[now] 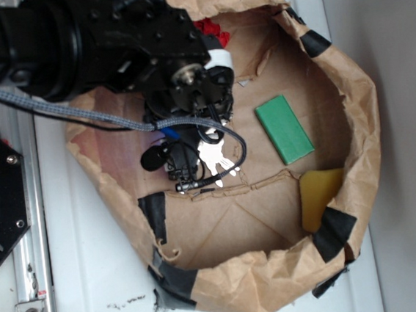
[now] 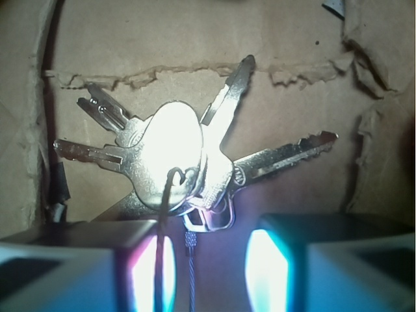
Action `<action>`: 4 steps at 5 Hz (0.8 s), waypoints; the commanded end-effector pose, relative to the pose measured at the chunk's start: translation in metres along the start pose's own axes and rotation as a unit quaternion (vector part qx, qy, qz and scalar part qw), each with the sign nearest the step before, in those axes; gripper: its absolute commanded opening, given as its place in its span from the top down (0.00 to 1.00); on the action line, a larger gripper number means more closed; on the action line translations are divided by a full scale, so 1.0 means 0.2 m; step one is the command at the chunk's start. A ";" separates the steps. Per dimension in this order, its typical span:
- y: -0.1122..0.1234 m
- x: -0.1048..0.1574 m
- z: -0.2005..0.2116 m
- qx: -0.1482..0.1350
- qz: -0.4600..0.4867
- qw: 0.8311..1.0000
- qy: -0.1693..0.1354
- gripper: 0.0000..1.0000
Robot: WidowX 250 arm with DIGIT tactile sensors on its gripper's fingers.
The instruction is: Grab the silver keys.
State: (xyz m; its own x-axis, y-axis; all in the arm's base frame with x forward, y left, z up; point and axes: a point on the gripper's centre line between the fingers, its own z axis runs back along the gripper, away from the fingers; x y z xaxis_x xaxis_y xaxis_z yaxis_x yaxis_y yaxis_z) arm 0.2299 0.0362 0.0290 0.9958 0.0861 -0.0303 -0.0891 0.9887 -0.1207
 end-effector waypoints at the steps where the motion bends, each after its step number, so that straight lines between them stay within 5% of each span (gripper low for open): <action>1: 0.02 0.01 0.05 0.002 -0.001 1.000 -0.025 1.00; 3: 0.02 0.02 0.06 -0.001 0.007 1.000 -0.011 1.00; 4: 0.03 0.01 0.22 -0.007 0.032 0.998 -0.044 1.00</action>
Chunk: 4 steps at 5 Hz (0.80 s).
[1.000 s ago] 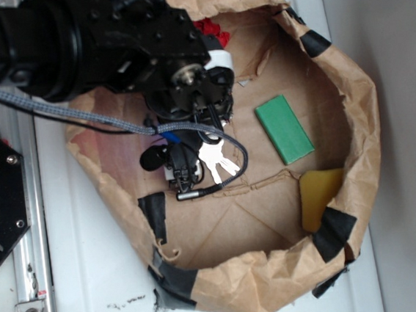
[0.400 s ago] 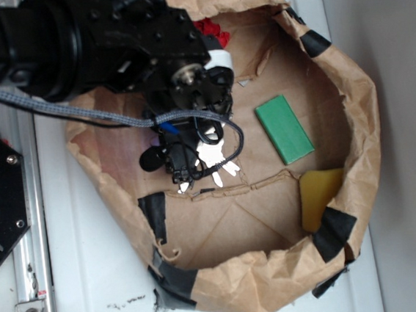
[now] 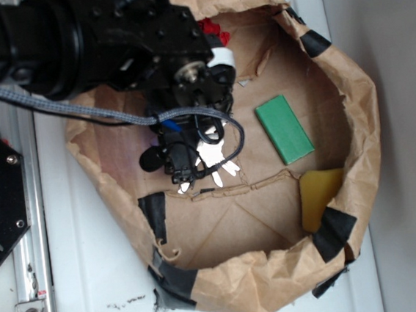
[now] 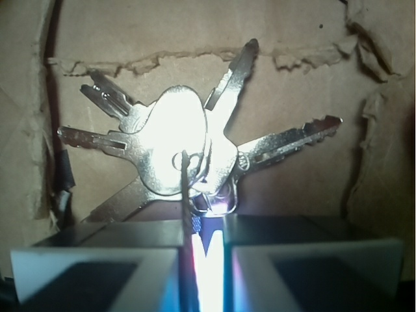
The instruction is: Grab the silver keys.
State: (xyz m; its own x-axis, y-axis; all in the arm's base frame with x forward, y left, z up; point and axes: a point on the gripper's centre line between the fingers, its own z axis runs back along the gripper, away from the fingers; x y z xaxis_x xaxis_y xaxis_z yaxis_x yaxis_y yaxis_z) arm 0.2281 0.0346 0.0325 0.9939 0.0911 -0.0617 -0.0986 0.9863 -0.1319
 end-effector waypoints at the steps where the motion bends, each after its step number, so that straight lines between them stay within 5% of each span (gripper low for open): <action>1: 0.05 0.03 0.45 -0.088 0.045 0.995 -0.026 1.00; 2: 0.00 0.06 0.58 -0.100 0.057 0.992 -0.054 1.00; 3: -0.02 0.06 0.53 -0.076 0.052 0.994 -0.055 1.00; 4: -0.11 0.02 0.45 -0.007 0.032 0.996 -0.087 1.00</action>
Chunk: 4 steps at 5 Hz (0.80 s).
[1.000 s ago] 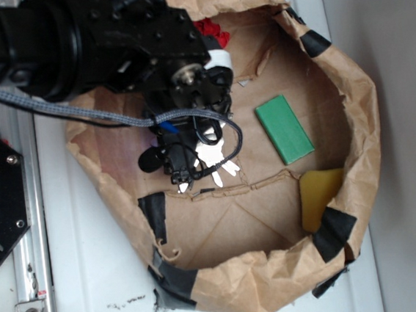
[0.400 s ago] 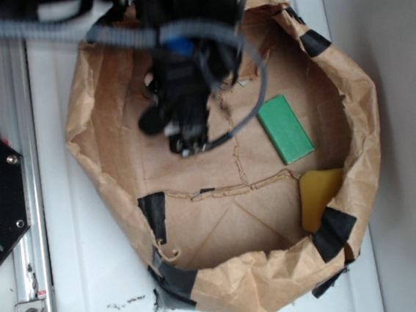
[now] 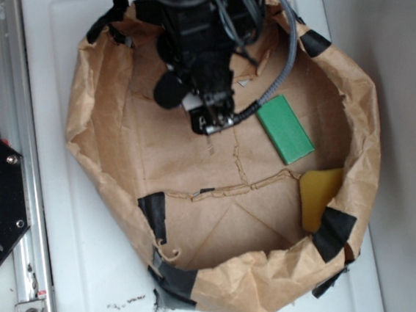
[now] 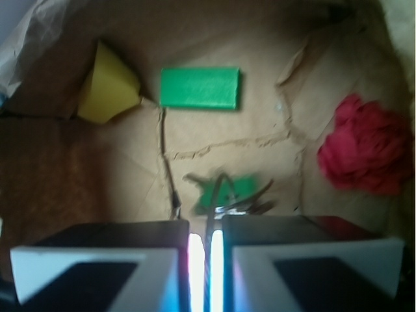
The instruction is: Grab the silver keys.
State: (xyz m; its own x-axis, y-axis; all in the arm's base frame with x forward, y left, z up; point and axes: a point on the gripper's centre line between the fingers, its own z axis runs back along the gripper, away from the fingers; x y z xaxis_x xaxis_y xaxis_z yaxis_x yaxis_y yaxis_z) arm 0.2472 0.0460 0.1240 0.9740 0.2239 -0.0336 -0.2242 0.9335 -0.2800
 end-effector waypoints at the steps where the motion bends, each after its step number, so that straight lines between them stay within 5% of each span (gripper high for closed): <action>1: -0.15 -0.16 -0.19 0.132 -0.086 0.987 -0.037 1.00; 4: -0.11 -0.11 -0.15 0.099 -0.054 0.993 -0.046 1.00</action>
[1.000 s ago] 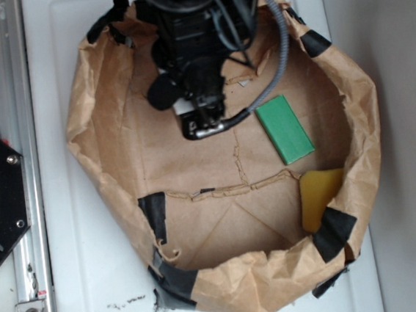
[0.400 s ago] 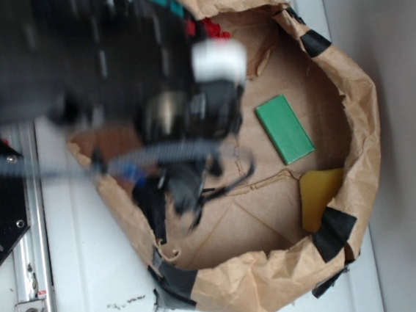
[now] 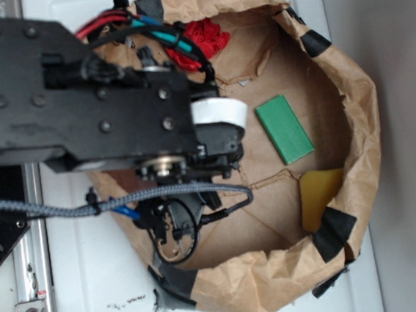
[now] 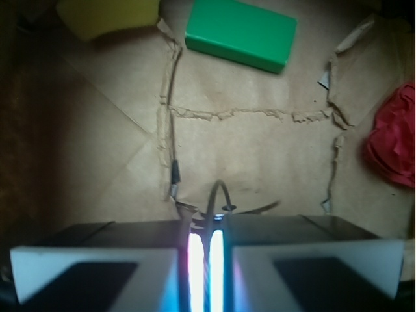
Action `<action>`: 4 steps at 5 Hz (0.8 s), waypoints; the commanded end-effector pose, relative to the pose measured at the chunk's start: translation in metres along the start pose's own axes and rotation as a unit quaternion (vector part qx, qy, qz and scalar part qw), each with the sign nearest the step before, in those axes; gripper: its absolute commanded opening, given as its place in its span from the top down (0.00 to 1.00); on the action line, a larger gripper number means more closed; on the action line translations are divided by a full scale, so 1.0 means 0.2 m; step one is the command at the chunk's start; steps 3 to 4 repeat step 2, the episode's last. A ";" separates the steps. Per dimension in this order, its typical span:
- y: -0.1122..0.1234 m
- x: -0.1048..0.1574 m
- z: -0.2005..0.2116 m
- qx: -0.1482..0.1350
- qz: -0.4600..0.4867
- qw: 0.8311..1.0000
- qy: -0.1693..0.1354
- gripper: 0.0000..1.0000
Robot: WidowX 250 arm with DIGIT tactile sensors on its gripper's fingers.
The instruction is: Grab the silver keys.
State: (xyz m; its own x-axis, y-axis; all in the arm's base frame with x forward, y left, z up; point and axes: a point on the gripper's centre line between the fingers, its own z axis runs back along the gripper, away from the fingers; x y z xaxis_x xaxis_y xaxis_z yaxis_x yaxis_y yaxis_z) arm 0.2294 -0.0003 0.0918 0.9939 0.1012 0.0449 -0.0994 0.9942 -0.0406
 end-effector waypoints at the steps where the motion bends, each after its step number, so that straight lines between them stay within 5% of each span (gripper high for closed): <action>1: 0.08 0.04 0.07 -0.042 0.029 0.999 -0.010 1.00; 4: 0.08 0.05 0.07 -0.031 0.028 0.999 -0.011 1.00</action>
